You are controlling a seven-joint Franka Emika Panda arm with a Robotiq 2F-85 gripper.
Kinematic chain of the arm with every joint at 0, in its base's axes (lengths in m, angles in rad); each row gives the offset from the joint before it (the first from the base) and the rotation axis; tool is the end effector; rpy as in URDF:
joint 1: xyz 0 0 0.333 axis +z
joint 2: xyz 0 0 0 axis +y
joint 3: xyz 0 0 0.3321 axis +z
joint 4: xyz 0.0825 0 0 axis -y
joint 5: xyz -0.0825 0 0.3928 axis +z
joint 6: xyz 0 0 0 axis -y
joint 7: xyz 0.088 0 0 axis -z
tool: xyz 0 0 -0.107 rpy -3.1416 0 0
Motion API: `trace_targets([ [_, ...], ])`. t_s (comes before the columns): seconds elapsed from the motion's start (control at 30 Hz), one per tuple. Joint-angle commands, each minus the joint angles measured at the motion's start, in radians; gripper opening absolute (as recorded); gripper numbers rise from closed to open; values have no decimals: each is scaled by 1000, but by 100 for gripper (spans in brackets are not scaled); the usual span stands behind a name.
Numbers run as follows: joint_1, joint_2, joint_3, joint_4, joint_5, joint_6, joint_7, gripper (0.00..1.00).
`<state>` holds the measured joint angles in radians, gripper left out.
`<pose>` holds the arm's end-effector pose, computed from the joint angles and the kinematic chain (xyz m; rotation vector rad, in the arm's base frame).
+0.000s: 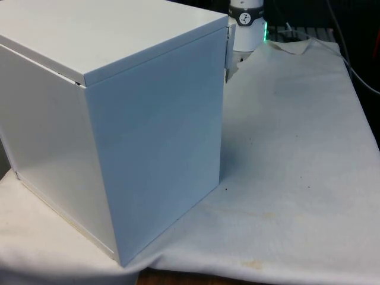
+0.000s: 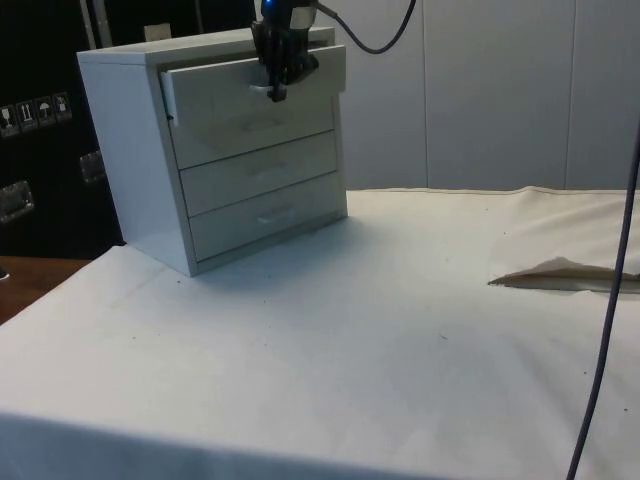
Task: Open the drawer, then close it.
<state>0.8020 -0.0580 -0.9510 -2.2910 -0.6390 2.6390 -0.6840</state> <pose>0.5414 -0.0692 0.4127 2.3019 1.3057 0.2675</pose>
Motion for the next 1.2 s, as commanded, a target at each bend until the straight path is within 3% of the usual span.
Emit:
trace_targets([
  [0.0, -6, -29, 7, -22, -48, 0, 31, 1],
  [0.03, -6, -31, 7, -23, -48, 0, 32, 1],
  [0.07, 0, -3, 0, -1, 0, 0, 1, 1],
  [0.1, -7, -33, 7, -24, -49, 0, 32, 1],
  [0.37, -10, -46, 6, -29, -51, 3, 35, 1],
  [0.4, 0, -16, 0, -6, 0, 0, 5, 1],
  [0.43, -10, -48, 6, -29, -52, 4, 35, 1],
  [0.67, -14, -74, 6, -30, -46, 4, 31, 1],
  [0.7, -1, -43, -1, -10, 0, 0, 5, 1],
  [0.73, -14, -78, 6, -30, -44, 5, 30, 1],
  [0.97, -17, -121, 7, -43, -40, 3, 25, 1],
  [1.0, -3, -97, -2, -29, -5, 0, 5, 1],
  [1.03, -18, -127, 8, -45, -39, 3, 24, 1],
  [1.17, -20, -151, 8, -56, -38, 5, 24, 1],
])
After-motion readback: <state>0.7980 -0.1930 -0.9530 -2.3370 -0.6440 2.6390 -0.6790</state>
